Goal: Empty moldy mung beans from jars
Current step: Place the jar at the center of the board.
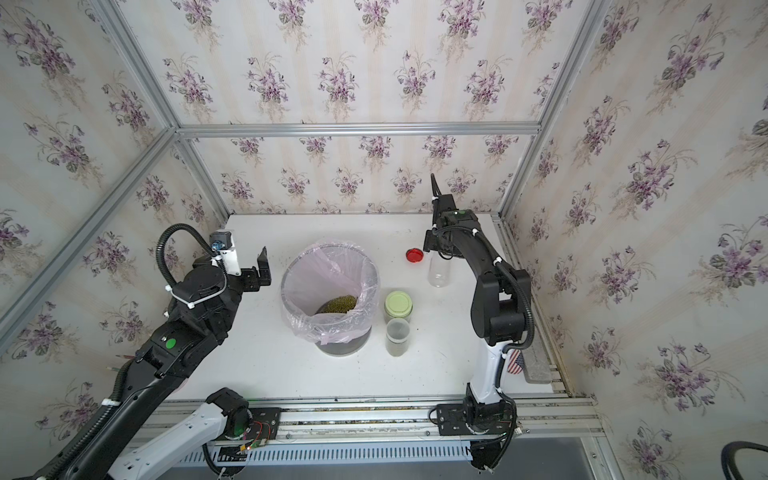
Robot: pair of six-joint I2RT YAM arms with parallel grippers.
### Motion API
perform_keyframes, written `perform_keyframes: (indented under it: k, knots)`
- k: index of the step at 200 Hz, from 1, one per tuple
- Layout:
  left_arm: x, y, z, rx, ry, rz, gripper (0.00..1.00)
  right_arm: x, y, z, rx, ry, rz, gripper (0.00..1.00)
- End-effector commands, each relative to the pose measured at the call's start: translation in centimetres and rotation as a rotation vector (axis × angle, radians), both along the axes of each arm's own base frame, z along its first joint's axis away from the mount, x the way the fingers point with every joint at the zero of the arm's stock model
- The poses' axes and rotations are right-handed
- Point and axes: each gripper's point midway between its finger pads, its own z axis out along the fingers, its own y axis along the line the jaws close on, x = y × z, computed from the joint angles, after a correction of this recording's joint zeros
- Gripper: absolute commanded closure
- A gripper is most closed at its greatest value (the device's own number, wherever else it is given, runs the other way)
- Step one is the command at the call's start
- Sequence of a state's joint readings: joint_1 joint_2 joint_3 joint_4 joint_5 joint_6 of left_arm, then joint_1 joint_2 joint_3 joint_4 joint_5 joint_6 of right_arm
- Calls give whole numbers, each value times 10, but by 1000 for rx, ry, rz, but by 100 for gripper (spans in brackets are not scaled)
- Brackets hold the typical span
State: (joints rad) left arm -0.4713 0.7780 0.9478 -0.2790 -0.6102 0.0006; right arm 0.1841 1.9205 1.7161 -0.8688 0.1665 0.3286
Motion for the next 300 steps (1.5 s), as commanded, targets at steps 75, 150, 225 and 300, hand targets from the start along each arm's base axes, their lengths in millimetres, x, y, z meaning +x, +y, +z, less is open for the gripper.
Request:
perform_keyframes:
  k: [75, 150, 225, 300]
  knots:
    - [-51, 47, 35, -143, -193, 141, 0, -7, 31, 82, 238, -276, 62, 13]
    - [-48, 66, 31, -237, -157, 292, 0, -25, -2, 100, 158, -387, -81, 0]
    - [-53, 78, 33, -223, -199, 349, 0, -52, 5, 146, 228, -567, 9, 0]
    - [-42, 68, 49, -141, -124, 310, 0, -80, 11, 163, 282, -554, 42, 0]
